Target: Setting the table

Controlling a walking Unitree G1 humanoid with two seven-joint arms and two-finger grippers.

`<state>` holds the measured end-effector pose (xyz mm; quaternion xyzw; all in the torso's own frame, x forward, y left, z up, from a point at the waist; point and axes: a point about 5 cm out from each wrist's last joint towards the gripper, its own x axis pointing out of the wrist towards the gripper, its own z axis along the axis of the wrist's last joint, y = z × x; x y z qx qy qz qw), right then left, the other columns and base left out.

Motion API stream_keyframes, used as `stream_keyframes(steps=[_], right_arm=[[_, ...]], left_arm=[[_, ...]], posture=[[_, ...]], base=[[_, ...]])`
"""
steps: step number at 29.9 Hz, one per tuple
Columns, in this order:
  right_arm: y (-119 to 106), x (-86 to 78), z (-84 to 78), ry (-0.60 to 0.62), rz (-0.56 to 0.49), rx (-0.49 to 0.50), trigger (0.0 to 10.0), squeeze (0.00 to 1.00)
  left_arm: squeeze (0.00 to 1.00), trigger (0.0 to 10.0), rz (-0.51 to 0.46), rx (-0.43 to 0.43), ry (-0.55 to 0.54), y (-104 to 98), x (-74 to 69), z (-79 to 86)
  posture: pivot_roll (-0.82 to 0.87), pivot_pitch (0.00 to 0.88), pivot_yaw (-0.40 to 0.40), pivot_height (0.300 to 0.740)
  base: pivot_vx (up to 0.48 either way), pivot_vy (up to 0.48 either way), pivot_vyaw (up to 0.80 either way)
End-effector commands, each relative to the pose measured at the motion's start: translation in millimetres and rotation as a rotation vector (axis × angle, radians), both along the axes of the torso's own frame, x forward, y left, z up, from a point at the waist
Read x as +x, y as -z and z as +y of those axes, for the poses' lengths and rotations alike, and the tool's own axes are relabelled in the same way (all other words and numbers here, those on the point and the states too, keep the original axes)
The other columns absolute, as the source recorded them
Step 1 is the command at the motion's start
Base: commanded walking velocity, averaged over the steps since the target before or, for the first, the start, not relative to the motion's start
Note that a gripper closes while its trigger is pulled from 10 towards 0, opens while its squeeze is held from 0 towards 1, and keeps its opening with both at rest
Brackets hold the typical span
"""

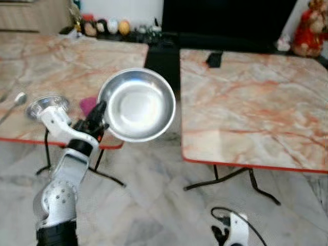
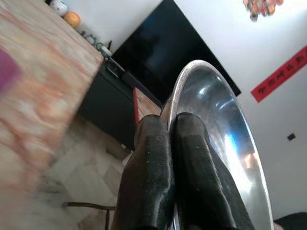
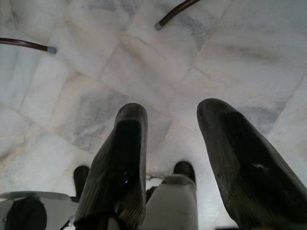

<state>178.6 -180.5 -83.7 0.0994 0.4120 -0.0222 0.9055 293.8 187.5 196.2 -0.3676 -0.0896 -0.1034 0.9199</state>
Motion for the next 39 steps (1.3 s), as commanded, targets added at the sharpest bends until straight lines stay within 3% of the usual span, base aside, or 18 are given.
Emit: stream_keyframes(steps=[1, 39], right_arm=[[-0.2, -1.7, -8.7, 0.019, 0.003, -0.016, 10.0, 0.00], [-0.5, -1.9, -9.1, 0.027, -0.007, -0.017, 10.0, 0.00]], left_arm=[[0.00, 10.0, -0.022, -0.003, 0.037, -4.9, 0.3, -9.1], [0.00, 10.0, -0.002, 0.045, 0.050, -1.1, -2.9, -5.6]], posture=[[0.06, 0.000, -0.042, 0.740], [0.06, 0.000, -0.044, 0.740]], base=[[0.000, -0.405, 0.00], [0.000, -0.404, 0.00]])
